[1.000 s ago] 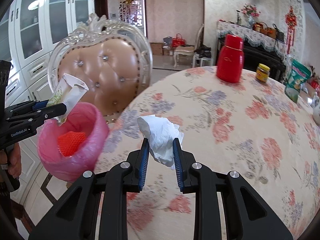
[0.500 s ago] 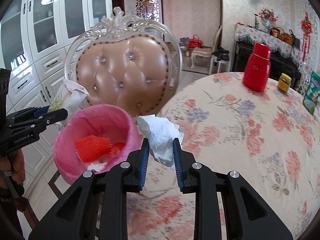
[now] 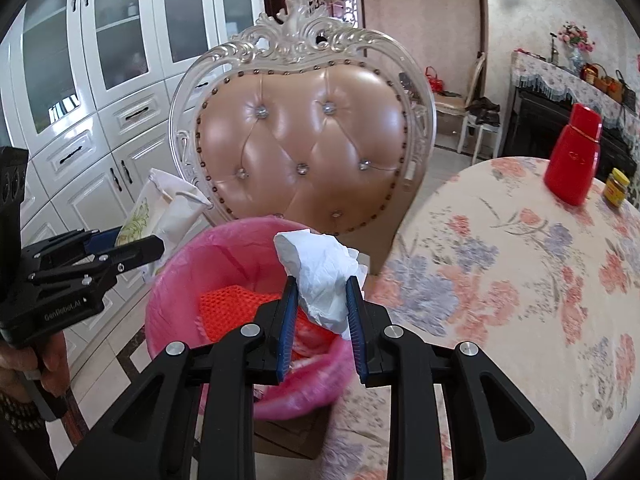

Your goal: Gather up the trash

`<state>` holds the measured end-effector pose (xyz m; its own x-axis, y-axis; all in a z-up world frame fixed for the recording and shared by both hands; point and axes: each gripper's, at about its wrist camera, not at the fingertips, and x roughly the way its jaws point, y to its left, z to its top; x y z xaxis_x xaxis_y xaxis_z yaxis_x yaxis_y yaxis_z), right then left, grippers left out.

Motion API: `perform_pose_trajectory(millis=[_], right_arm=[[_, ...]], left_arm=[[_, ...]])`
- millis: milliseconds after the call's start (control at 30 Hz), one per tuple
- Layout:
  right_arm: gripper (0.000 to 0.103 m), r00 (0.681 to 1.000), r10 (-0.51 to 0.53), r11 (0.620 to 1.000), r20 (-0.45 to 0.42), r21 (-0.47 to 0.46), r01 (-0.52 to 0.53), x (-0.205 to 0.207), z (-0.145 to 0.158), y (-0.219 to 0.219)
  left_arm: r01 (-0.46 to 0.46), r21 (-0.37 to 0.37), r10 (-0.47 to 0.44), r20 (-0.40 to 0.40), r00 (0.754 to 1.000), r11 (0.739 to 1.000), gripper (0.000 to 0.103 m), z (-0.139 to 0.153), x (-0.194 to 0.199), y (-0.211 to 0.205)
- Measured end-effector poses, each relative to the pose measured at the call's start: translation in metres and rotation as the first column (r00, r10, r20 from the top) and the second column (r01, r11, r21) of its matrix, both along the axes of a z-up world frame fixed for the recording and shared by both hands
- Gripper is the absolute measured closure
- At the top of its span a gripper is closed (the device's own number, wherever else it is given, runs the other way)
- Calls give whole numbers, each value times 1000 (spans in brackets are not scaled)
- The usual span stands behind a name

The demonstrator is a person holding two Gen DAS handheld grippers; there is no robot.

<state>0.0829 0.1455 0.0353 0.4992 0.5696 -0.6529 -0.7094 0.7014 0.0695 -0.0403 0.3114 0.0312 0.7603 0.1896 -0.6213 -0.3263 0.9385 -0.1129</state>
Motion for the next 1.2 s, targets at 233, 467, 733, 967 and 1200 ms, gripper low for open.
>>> perform_pose_trajectory(millis=[233, 467, 733, 967, 1200], right_arm=[[79, 1000, 30, 999, -2, -14, -30, 7, -4, 24], [75, 999, 41, 999, -20, -20, -42, 15, -13, 35], [48, 999, 30, 999, -31, -16, -31, 17, -18, 28], [43, 999, 12, 1000, -41, -11, -12, 8, -22, 3], [27, 1000, -18, 1000, -18, -12, 17, -15, -23, -30]], left_arm=[[-25, -26, 24, -8, 1000, 999, 61, -7, -2, 12], [-30, -61, 29, -16, 999, 998, 58, -12, -3, 17], [-48, -77, 46, -25, 999, 996, 43, -11, -7, 20], [-48, -42, 46, -50, 998, 998, 24, -7, -23, 0], [-34, -41, 30, -94, 995, 999, 24, -13, -40, -28]])
